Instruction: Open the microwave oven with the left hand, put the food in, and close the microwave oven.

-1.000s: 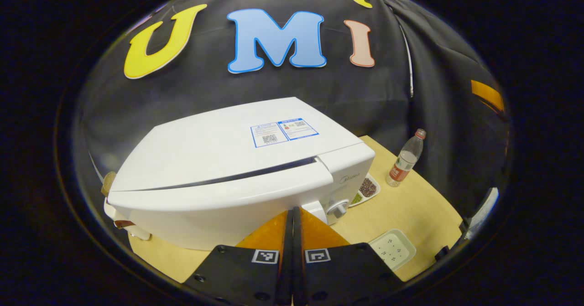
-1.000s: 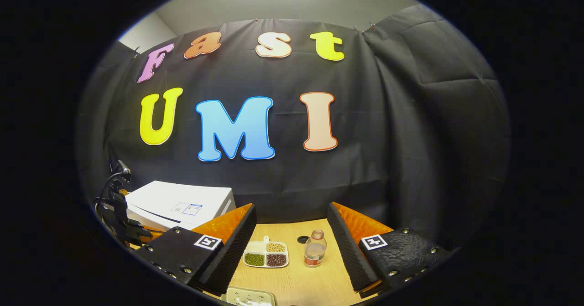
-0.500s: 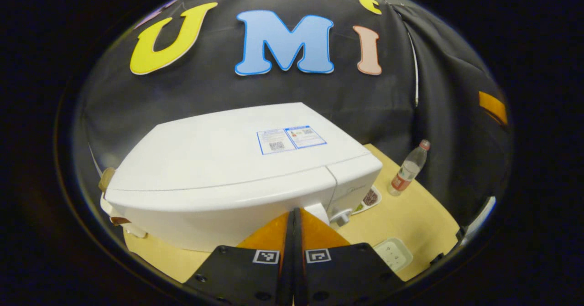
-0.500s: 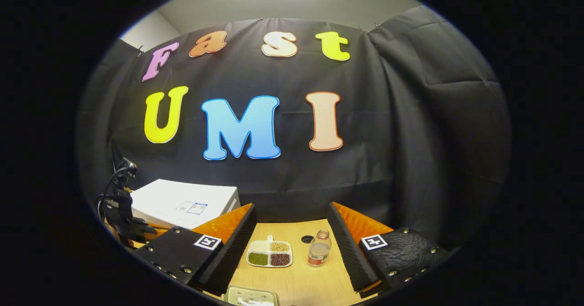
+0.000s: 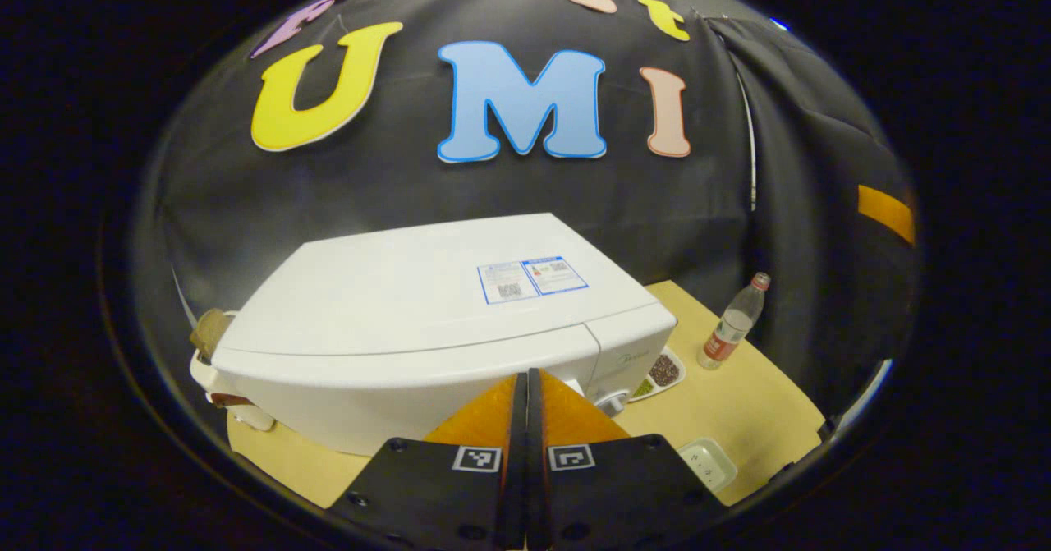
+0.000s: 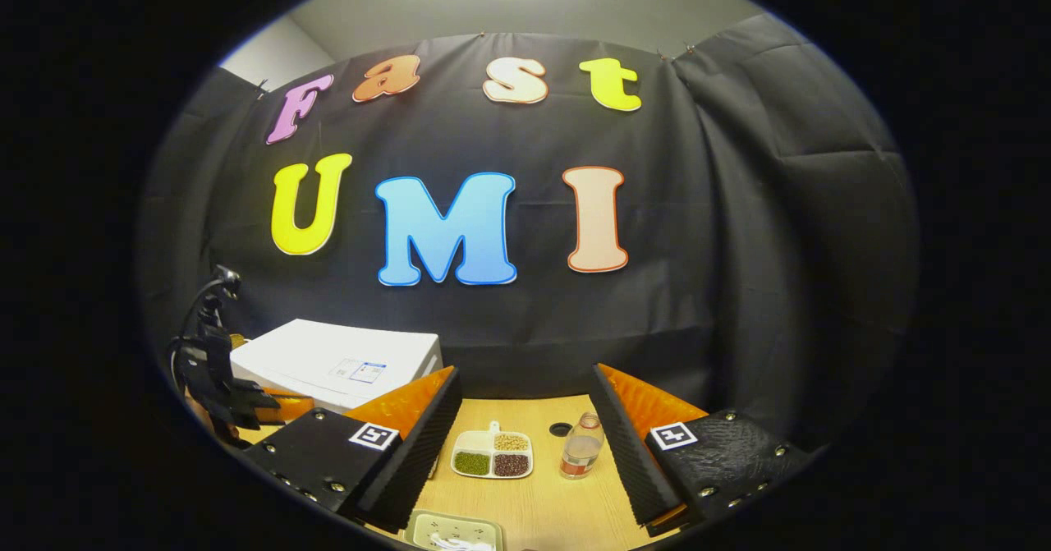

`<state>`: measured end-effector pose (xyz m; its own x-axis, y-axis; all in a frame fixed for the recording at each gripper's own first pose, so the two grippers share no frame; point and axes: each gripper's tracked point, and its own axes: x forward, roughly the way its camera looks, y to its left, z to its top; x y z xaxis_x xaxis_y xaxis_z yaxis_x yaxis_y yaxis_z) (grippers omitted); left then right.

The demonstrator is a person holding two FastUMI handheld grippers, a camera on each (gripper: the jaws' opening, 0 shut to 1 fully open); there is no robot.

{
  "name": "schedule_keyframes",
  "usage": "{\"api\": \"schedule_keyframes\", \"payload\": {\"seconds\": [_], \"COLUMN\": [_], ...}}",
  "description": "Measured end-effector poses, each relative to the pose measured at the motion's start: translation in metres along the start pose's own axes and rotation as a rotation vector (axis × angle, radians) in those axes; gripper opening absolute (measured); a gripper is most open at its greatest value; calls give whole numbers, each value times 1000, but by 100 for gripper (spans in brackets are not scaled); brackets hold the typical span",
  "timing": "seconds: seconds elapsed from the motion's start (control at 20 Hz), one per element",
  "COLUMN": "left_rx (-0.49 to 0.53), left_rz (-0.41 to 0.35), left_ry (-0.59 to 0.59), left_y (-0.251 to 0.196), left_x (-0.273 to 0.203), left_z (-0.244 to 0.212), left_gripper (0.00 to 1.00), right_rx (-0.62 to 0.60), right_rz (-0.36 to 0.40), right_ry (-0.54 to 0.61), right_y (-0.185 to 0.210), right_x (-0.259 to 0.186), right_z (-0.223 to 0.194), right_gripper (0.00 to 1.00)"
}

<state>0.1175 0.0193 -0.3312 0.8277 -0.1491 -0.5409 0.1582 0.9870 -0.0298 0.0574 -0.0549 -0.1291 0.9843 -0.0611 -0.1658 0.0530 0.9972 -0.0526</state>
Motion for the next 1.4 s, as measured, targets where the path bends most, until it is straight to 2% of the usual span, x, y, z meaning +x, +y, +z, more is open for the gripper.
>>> {"api": "schedule_keyframes", "payload": {"seconds": [0.2,0.35,0.4,0.55,0.9,1.4], "left_rx": [-32,-33,-21,15,9,-13], "left_rz": [104,134,136,189,154,121], "left_ry": [-200,-328,-367,-415,-500,-550], "left_y": [40,62,65,78,87,106], "left_x": [-72,-134,-154,-204,-279,-308], "left_z": [80,139,156,187,203,205], "left_gripper": [7,9,17,94,95,94], "right_rx": [-2,4,8,9,36,31], "right_rz": [47,71,80,96,97,68], "right_ry": [-37,-64,-79,-105,-159,-148], "right_y": [29,54,62,87,130,152], "right_x": [-7,-11,-15,-28,-67,-89], "right_z": [25,56,69,101,135,133], "right_gripper": [95,96,95,95,95,95]}}
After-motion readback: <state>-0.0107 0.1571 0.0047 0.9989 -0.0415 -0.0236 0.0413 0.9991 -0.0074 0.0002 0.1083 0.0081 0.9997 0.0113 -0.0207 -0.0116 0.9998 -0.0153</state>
